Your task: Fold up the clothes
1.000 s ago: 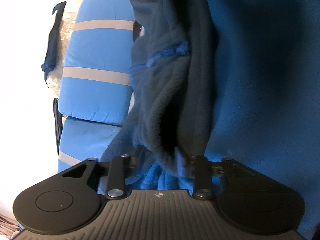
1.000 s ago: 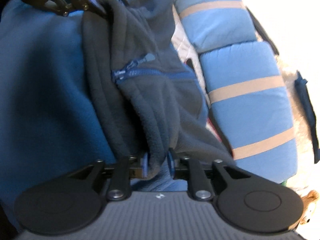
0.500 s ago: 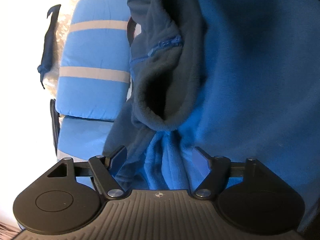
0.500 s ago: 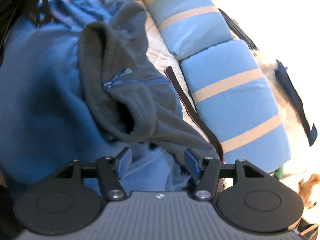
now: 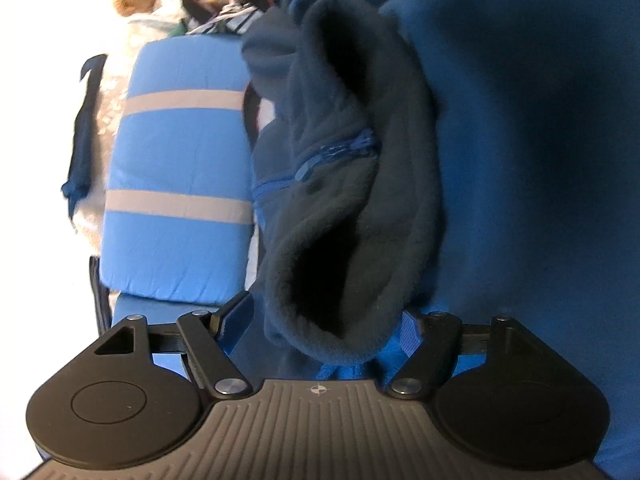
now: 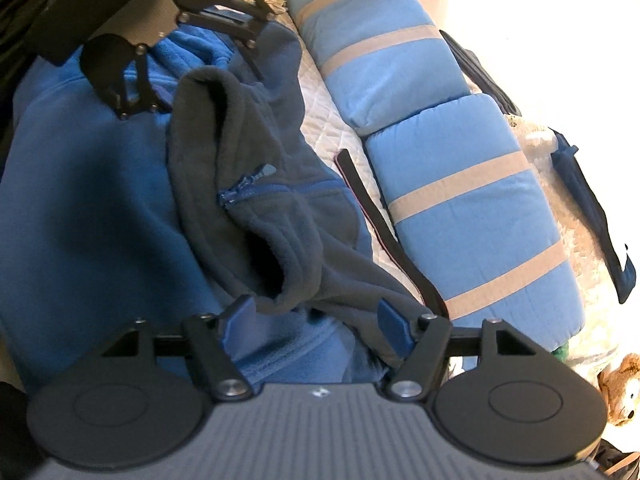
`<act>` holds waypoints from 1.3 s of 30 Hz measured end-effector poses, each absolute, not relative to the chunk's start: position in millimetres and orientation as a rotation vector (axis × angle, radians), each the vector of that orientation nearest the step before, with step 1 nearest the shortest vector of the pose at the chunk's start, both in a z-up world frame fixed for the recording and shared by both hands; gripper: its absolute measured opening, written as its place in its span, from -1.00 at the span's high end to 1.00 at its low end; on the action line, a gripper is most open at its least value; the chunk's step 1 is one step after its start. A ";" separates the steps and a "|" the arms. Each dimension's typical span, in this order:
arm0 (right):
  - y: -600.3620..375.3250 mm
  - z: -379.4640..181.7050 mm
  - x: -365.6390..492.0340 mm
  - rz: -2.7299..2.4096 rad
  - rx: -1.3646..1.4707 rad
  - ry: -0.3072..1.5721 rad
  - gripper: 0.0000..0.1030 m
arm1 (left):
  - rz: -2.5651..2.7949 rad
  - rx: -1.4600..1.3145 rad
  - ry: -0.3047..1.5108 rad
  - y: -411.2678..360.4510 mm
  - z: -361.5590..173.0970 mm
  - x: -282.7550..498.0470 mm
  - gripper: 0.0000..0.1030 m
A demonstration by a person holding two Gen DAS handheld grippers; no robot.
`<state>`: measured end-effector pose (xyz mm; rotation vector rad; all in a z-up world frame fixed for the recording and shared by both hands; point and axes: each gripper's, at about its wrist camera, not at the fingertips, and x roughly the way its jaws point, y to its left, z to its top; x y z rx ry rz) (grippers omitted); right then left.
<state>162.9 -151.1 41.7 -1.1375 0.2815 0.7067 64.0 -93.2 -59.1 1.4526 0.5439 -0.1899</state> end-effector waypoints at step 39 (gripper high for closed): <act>-152.4 71.6 186.0 0.955 -0.910 0.468 0.87 | -0.041 1.337 0.432 -85.3 -45.4 44.6 0.69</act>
